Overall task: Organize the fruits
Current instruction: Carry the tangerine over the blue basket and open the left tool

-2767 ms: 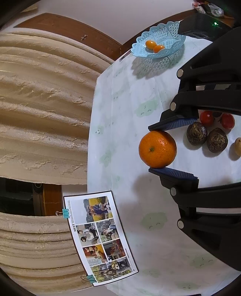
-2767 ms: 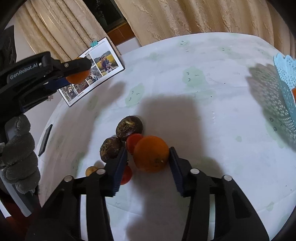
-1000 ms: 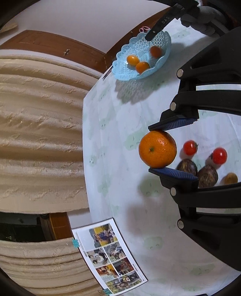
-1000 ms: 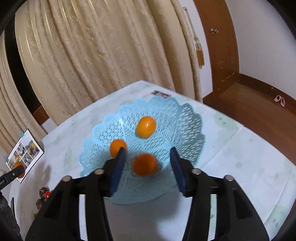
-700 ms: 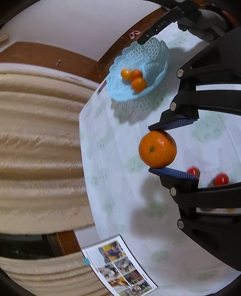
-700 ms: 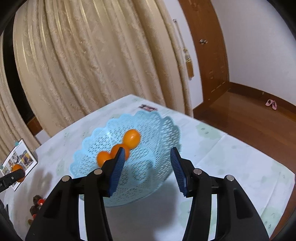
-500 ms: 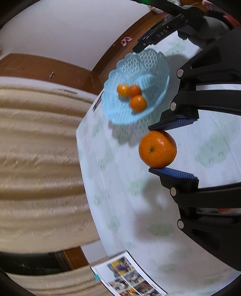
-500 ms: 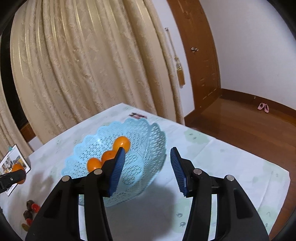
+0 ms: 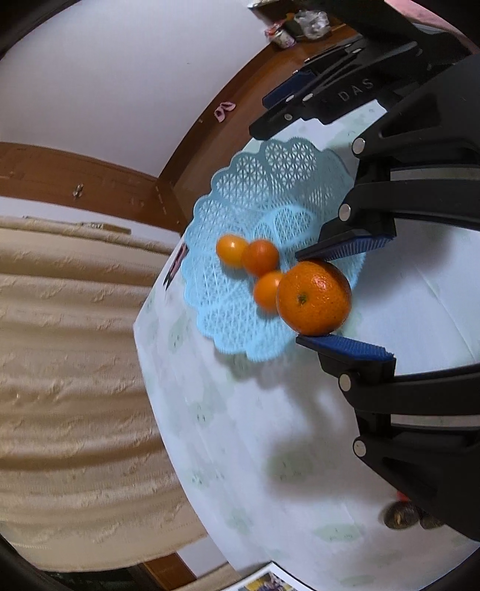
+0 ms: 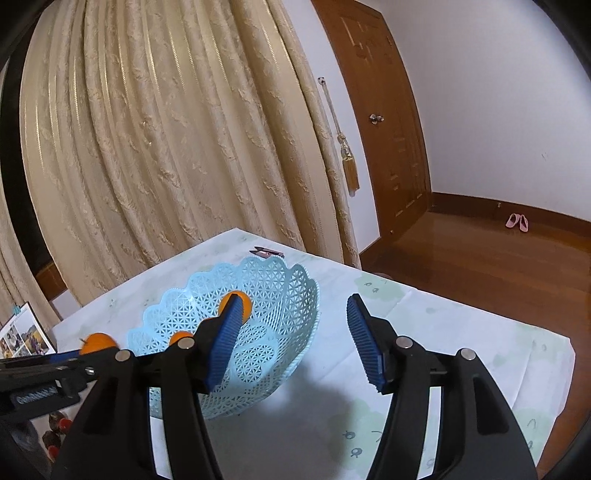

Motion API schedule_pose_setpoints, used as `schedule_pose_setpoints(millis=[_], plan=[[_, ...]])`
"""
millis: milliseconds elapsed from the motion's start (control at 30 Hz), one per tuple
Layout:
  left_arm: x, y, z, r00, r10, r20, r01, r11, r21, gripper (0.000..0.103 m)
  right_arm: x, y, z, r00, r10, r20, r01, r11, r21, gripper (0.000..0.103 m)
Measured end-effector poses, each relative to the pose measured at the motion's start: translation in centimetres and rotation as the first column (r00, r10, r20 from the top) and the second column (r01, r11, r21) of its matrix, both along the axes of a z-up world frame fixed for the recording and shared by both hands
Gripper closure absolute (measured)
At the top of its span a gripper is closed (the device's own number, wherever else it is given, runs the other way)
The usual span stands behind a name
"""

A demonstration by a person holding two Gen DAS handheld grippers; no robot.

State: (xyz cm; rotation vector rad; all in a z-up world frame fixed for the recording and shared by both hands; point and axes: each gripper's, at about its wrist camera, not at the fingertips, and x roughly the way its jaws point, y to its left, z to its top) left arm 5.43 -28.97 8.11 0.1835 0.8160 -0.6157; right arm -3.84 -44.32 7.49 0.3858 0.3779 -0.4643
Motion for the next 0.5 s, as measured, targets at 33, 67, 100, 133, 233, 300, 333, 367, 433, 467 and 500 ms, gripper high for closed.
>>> schedule_pose_setpoints(millis=[33, 67, 100, 133, 233, 300, 333, 367, 433, 467, 500], plan=[[0.0, -0.5, -0.1, 1.0, -0.009, 0.0, 0.009, 1.0, 0.0, 0.064, -0.1, -0.1, 0.0, 1.0, -0.005, 0.003, 0.005, 1.0, 0.004, 0.043], [-0.1, -0.9, -0.2, 1.0, -0.015, -0.001, 0.015, 1.0, 0.0, 0.064, -0.1, -0.1, 0.0, 1.0, -0.009, 0.005, 0.009, 1.0, 0.008, 0.043], [-0.1, -1.1, -0.2, 1.0, -0.019, -0.002, 0.019, 1.0, 0.0, 0.063, -0.2, -0.2, 0.1, 1.0, -0.013, 0.008, 0.013, 1.0, 0.012, 0.043], [-0.1, -1.5, -0.3, 1.0, -0.025, -0.006, 0.025, 1.0, 0.001, 0.063, -0.3, -0.3, 0.1, 1.0, -0.017, 0.011, 0.017, 1.0, 0.016, 0.043], [0.0, -2.2, -0.7, 0.999, -0.038, -0.011, 0.038, 0.999, 0.001, 0.063, -0.4, -0.4, 0.0, 1.0, -0.023, 0.016, 0.022, 1.0, 0.022, 0.043], [0.0, -2.5, -0.8, 0.999, -0.043, -0.014, 0.043, 0.999, 0.001, 0.063, -0.4, -0.4, 0.1, 1.0, -0.025, 0.018, 0.024, 0.999, 0.023, 0.043], [0.0, -2.5, -0.7, 0.999, -0.043, -0.011, 0.043, 0.999, -0.002, 0.062, -0.5, -0.4, 0.1, 0.999, -0.026, 0.019, 0.025, 0.999, 0.022, 0.043], [0.0, -2.3, -0.7, 0.999, -0.041, -0.007, 0.041, 0.999, -0.004, 0.055, -0.5, -0.4, 0.1, 0.999, -0.027, 0.019, 0.026, 0.999, 0.022, 0.043], [0.0, -2.0, -0.3, 1.0, -0.029, 0.006, 0.029, 0.999, -0.014, 0.04, -0.6, -0.3, 0.1, 0.999, -0.03, 0.021, 0.029, 0.999, 0.02, 0.043], [0.1, -1.7, -0.1, 1.0, -0.022, 0.014, 0.022, 1.0, -0.018, 0.039, -0.6, -0.3, 0.1, 0.999, -0.032, 0.022, 0.031, 0.999, 0.019, 0.043], [0.1, -1.5, 0.2, 1.0, -0.017, 0.017, 0.017, 1.0, -0.019, 0.039, -0.6, -0.3, 0.1, 0.999, -0.033, 0.023, 0.032, 0.999, 0.019, 0.043]])
